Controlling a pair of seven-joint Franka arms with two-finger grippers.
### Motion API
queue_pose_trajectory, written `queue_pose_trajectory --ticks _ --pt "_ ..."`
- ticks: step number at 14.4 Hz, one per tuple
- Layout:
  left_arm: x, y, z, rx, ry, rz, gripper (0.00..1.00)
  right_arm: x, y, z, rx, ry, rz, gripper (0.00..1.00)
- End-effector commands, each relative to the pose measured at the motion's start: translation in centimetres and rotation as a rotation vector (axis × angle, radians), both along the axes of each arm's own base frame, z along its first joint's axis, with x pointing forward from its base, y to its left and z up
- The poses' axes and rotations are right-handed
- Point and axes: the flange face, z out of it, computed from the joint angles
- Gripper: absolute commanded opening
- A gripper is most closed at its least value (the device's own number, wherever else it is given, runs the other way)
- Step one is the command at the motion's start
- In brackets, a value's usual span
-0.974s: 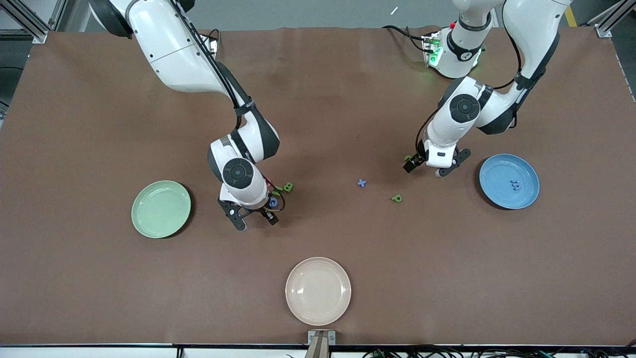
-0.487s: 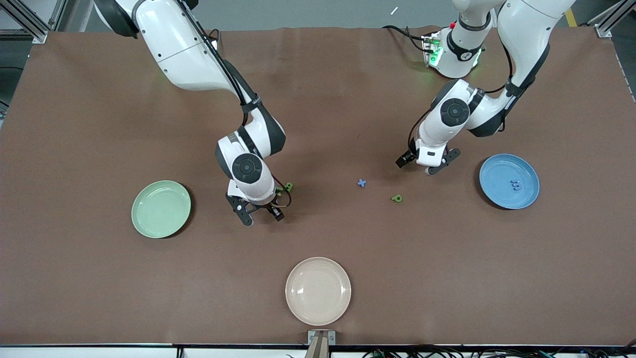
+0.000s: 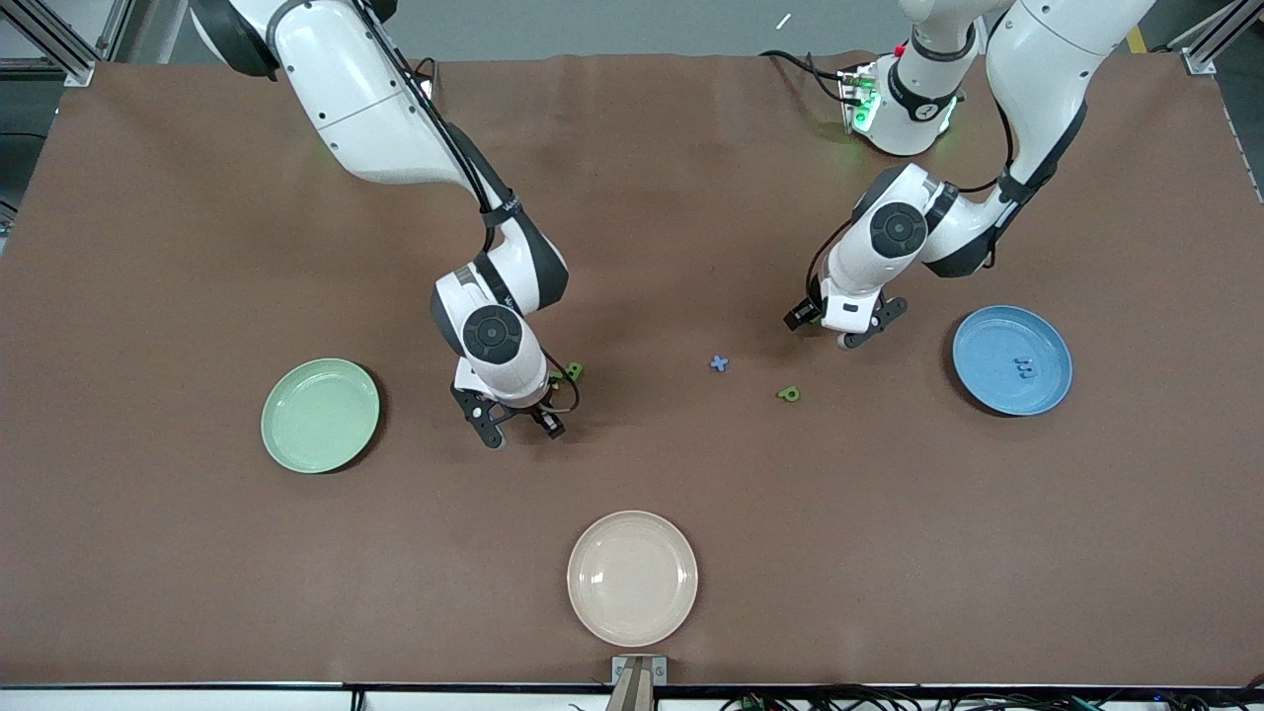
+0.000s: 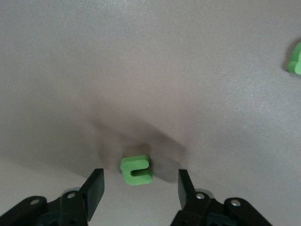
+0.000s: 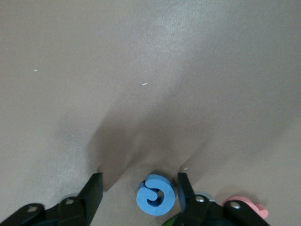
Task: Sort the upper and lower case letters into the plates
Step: 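Grasp the blue C with the right gripper while the left gripper reaches the green u, then drop the C into the green plate while the left gripper drops the u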
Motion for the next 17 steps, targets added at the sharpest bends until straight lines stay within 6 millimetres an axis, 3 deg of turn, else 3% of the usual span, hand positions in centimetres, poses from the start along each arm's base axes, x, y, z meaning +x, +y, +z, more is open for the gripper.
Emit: queue_pose_trajectory --ticks 1,6,9,11,13,15,17 --pt "0.1 -0.2 0.2 0.004 -0.018 -0.003 0.68 -0.6 0.5 0.0 -0.008 -0.014 -0.015 0.67" --pt "-0.1 -0.3 -0.3 0.008 -0.014 -0.028 0.61 -0.8 0.7 0.0 -0.009 -0.011 -0.021 0.53" --pt "-0.1 -0.3 -0.4 0.009 -0.014 -0.031 0.54 -1.0 0.1 -0.5 -0.027 0.0 -0.016 0.31" --pt "-0.1 -0.2 -0.4 0.009 -0.014 -0.029 0.45 -0.5 -0.7 -0.4 -0.027 -0.001 -0.028 0.1" --pt "-0.1 -0.2 -0.4 0.01 -0.014 -0.031 0.38 0.7 -2.7 0.2 -0.03 0.001 -0.045 0.0" --pt "0.0 -0.2 -0.3 0.01 -0.017 -0.029 0.34 1.7 -5.1 1.4 -0.046 0.032 -0.028 0.0" --pt "0.0 -0.2 -0.3 0.01 -0.018 -0.03 0.29 2.4 -8.9 2.0 -0.05 0.037 -0.027 0.0"
